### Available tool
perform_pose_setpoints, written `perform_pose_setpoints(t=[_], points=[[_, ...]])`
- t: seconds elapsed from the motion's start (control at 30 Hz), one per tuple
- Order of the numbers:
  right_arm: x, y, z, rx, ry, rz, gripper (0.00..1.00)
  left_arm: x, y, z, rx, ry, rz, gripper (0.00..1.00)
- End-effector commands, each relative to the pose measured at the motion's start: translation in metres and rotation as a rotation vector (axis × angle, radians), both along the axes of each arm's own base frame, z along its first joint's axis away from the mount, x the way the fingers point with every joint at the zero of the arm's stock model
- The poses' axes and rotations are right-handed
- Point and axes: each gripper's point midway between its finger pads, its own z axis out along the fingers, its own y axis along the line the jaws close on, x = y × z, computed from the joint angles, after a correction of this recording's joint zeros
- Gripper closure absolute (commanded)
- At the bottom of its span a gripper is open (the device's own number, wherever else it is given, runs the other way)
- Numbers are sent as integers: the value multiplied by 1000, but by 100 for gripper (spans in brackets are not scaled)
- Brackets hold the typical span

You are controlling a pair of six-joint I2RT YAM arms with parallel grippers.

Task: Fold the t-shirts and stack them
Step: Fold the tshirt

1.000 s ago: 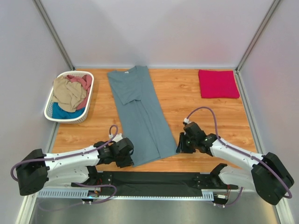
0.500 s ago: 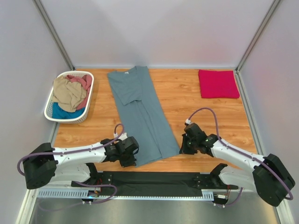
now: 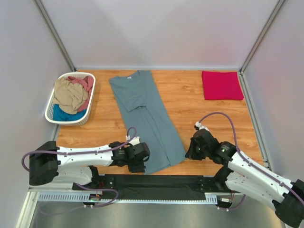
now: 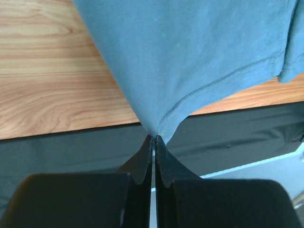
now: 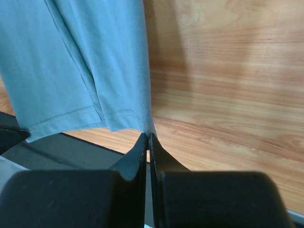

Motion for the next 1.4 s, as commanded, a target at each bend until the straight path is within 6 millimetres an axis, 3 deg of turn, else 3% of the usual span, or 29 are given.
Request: perform_pose_setpoints(t=[0.0, 0.17, 0.3, 0.33, 0.37, 0.43, 0.47, 0.53, 0.57, 0.6, 0.63, 0.67, 0.87, 0.9, 0.93, 0.97, 1.0, 1.03, 1.07, 1.13, 1.37], points=[[13, 3, 22, -8, -49, -31, 100, 9, -15, 15, -70, -7, -2, 100], [35, 6, 37, -84, -102, -6, 100, 33, 7, 27, -62, -39, 48, 100], [62, 25, 58, -100, -164, 49, 100, 53, 25, 35, -84, -71, 96, 100], [66, 30, 55, -117, -152, 70, 100, 58, 29, 38, -88, -80, 100, 100], [78, 39, 71, -103, -190, 75, 100, 66, 34, 39, -89, -87, 97, 100], [92, 46, 75, -131, -201, 107, 100, 78, 40, 44, -77, -97, 96, 100], [104, 53, 90, -118, -235, 108, 100, 87, 47, 46, -77, -95, 93, 100], [120, 59, 91, -146, -238, 131, 100, 101, 51, 50, -74, -96, 100, 100], [134, 65, 106, -133, -266, 125, 100, 111, 57, 50, -75, -98, 109, 100], [142, 67, 108, -142, -275, 140, 100, 120, 57, 55, -84, -109, 109, 100], [150, 71, 100, -165, -253, 149, 100, 127, 57, 53, -81, -104, 111, 100], [164, 78, 115, -146, -285, 144, 100, 140, 60, 60, -88, -120, 121, 100], [223, 99, 98, -177, -230, 177, 100, 190, 77, 58, -50, -99, 157, 100], [235, 107, 108, -157, -247, 182, 100, 203, 76, 58, -49, -92, 158, 100], [247, 107, 93, -182, -222, 185, 100, 210, 78, 58, -59, -86, 145, 100], [250, 111, 90, -171, -191, 202, 100, 224, 75, 68, -69, -112, 140, 100], [262, 117, 104, -157, -218, 202, 100, 226, 77, 60, -41, -74, 139, 100], [270, 118, 90, -175, -191, 205, 100, 234, 79, 61, -28, -81, 135, 100], [276, 113, 88, -186, -184, 203, 100, 247, 80, 69, -17, -110, 142, 100], [294, 113, 85, -171, -181, 197, 100, 258, 89, 61, 18, -92, 162, 100], [320, 122, 72, -135, -169, 252, 100, 287, 109, 48, 92, -55, 233, 100]])
